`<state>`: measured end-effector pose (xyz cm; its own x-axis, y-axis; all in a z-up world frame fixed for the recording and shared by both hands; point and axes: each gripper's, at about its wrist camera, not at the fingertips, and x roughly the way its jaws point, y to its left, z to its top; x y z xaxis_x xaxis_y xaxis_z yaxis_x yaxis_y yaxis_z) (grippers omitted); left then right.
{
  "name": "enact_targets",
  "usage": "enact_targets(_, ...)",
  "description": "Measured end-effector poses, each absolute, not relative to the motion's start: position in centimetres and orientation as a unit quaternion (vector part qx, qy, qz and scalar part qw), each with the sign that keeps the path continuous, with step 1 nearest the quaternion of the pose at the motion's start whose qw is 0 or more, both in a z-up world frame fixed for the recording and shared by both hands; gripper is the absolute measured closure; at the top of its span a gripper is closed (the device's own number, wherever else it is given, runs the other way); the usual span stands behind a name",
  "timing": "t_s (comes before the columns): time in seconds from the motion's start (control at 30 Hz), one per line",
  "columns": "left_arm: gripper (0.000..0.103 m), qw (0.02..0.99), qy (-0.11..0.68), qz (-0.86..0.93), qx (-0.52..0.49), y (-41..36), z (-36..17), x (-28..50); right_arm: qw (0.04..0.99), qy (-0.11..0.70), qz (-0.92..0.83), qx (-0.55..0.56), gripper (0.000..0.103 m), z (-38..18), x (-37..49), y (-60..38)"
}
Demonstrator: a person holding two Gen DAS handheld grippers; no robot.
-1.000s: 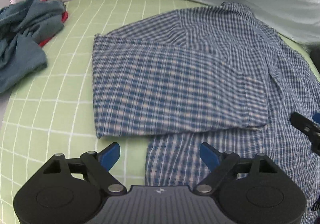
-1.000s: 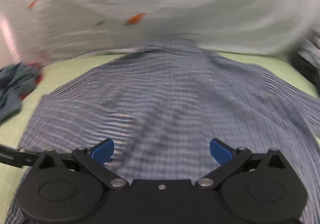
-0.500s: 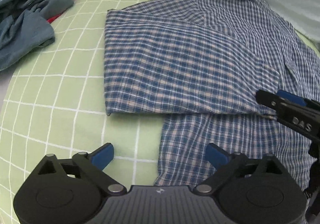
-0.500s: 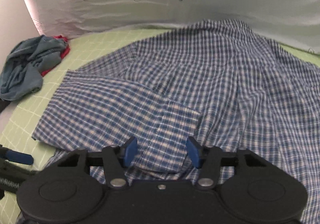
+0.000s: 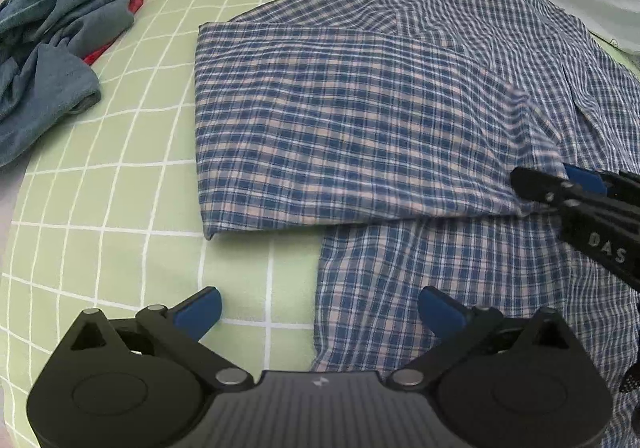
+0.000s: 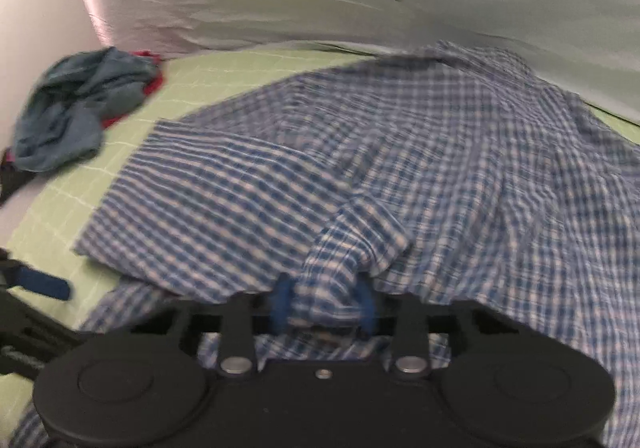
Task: Fold clothes
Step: 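Grasp the shirt fabric beside the fold with the right gripper and lift it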
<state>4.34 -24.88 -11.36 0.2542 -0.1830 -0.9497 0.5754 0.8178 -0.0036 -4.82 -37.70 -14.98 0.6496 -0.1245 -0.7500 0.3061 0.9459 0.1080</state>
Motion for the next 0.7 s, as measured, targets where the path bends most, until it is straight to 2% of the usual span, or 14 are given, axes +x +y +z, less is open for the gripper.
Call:
enact_targets(0.3,0.000,0.786,0.558,-0.220,0.149,-23.6,-10.0,3.8,0.930,0.323,-0.143,0.104,0.082,-10.8,-8.3,-37.8)
enact_targets(0.5,0.000,0.826,0.502,-0.209,0.146,-24.1,-5.6,-1.1,0.940,0.286,-0.151,0.111,0.083,-7.4,-11.4,-39.4)
enact_targets(0.7,0.000,0.824,0.488,-0.253,0.140,-28.7,-5.3,-6.6,0.940,0.274,-0.162,0.121,0.083,-5.6,-15.9,-43.2)
